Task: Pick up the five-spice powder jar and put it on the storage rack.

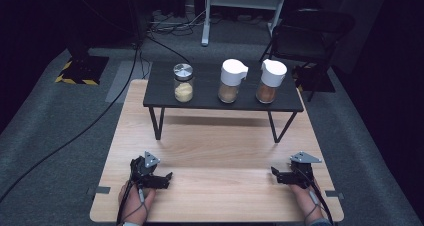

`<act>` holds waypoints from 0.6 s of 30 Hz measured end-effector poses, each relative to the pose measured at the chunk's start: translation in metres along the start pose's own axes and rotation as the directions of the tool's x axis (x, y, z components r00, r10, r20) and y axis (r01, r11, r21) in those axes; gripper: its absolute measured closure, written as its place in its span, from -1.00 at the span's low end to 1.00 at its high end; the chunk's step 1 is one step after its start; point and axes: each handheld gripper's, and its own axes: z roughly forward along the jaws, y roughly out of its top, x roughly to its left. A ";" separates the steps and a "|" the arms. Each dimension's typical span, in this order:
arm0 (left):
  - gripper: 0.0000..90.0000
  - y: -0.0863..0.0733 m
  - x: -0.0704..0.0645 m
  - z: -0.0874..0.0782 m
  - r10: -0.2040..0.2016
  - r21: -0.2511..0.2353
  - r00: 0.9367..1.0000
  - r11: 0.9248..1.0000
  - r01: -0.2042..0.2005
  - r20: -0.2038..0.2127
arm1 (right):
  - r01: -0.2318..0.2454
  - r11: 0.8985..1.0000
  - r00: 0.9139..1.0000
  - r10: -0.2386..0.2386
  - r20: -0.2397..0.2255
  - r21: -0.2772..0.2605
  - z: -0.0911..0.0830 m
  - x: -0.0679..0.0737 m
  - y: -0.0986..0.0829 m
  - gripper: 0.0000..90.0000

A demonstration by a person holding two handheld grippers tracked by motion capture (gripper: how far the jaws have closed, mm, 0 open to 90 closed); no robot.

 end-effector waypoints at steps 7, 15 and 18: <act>-0.99 0.000 0.000 0.000 0.001 0.000 1.000 1.000 -0.001 0.000 | -0.016 0.999 1.000 0.016 -0.001 0.040 0.000 -0.003 0.001 -0.95; -0.99 0.000 0.000 0.000 0.000 0.000 1.000 1.000 0.000 0.000 | -0.022 0.999 1.000 0.023 -0.012 0.045 0.000 -0.005 0.001 -0.95; -0.99 0.000 0.000 0.000 0.001 0.000 1.000 1.000 -0.001 0.000 | -0.022 0.999 1.000 0.023 -0.012 0.045 -0.001 -0.005 0.001 -0.95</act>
